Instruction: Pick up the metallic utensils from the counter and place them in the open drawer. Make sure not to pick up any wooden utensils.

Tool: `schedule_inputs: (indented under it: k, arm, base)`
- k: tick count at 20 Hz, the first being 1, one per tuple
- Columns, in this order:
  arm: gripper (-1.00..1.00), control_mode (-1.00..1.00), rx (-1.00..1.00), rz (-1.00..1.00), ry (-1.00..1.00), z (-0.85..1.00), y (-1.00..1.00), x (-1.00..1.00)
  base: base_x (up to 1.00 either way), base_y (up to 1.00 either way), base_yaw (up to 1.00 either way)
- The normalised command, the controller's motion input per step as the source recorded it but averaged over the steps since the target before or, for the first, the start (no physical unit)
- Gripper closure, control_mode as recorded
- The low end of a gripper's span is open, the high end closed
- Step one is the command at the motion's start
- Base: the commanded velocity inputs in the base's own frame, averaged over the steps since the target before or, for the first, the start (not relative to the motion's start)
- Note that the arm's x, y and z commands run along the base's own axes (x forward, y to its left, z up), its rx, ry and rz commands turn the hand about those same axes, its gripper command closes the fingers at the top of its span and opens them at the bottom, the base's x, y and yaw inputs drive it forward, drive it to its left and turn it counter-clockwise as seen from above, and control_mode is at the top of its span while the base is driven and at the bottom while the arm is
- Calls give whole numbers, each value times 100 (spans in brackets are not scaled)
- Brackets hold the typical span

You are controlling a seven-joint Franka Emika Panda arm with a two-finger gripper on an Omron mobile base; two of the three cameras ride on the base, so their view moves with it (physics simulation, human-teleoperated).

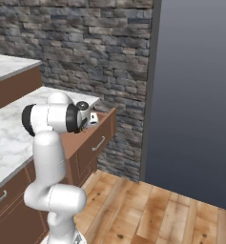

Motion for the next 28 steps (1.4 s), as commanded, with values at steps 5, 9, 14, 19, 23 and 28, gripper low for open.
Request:
schedule_inputs:
  k: [5,9,14,19,23,28]
  arm:
    - [100,-100,0,-21,0,0,30,12]
    - [100,-100,0,-24,1,0,41,20]
    - [100,-100,0,-19,1,0,24,24]
    - [100,-100,0,-10,2,0,15,30]
    - [100,-100,0,-8,2,-11,21,33]
    - [100,-100,-1,-3,0,-19,14,31]
  base:
    - [0,0,0]
    - [0,0,0]
    - [0,0,0]
    - [0,0,0]
    - [0,0,0]
    - [0,0,0]
